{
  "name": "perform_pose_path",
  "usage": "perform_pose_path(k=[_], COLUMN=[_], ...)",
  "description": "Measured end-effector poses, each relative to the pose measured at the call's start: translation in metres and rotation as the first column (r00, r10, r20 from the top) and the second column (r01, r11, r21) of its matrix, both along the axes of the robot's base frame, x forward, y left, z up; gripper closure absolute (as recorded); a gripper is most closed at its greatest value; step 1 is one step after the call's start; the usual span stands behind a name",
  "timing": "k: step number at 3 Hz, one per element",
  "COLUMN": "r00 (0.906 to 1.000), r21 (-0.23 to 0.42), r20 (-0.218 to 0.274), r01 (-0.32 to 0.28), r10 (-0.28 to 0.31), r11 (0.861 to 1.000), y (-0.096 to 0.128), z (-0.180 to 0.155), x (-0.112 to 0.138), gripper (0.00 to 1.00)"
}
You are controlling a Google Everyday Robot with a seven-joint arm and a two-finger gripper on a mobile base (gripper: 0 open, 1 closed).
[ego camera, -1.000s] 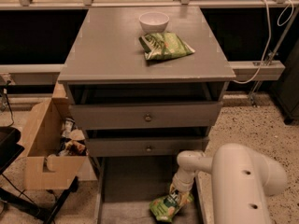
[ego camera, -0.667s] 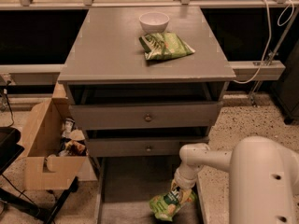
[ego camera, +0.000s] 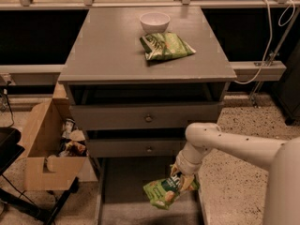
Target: Pick green rice chip bag from bottom drawer and place on counter
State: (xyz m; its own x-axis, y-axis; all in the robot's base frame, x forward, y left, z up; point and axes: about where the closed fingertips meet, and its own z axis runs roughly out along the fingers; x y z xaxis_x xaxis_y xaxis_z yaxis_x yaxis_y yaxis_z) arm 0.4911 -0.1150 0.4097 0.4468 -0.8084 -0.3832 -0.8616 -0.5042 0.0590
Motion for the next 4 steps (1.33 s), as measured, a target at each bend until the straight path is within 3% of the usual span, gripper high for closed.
perform_pose_path(k=[1, 2, 3, 4], r00=[0.9989, 0.9989, 0.9991, 0.9997], r21=[0.015, 0.015, 0.074, 0.159], r20=[0.039, 0.039, 0.042, 0.019], r01=[0.027, 0.027, 0.004, 0.013], r10=[-0.028, -0.028, -0.007, -0.017], r11=[1.000, 1.000, 0.997, 0.987], y=[0.004, 0.004, 0.011, 0.016], z=[0.055, 0.055, 0.098, 0.171], x=[0.005, 0.005, 0.018, 0.036], gripper=[1.00, 1.00, 1.00, 1.00])
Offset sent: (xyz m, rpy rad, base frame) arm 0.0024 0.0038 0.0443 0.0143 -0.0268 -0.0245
